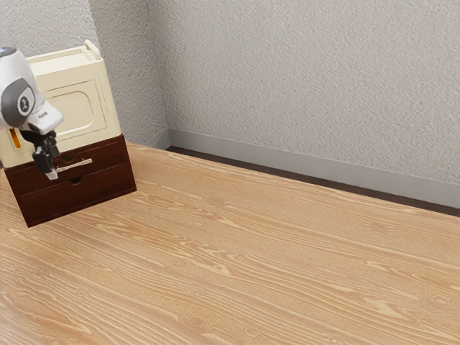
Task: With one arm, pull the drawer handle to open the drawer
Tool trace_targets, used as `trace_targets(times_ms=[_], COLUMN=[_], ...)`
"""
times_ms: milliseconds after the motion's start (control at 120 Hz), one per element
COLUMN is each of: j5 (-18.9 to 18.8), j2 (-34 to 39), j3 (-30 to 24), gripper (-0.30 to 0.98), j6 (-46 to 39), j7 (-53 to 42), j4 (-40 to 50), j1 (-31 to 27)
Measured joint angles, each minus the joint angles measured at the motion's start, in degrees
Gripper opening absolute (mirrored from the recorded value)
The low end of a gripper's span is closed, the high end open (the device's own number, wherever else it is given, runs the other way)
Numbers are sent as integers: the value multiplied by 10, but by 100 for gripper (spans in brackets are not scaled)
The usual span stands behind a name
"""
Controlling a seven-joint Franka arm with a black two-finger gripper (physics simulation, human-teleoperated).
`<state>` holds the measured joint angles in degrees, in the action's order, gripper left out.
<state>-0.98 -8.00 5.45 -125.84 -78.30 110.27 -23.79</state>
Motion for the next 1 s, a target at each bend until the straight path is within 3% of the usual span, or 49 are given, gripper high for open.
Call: trace_targets(times_ms=[200,450,683,1000], j5=[11,68,28,21], j2=[-25,-48,-59,-110], j3=[-4,-4,0,21], gripper=[69,69,69,69], j6=[-42,-97,-88,-57], j7=[-4,13,61,116], j4=[0,0,-9,-61], j1=[9,12,11,14])
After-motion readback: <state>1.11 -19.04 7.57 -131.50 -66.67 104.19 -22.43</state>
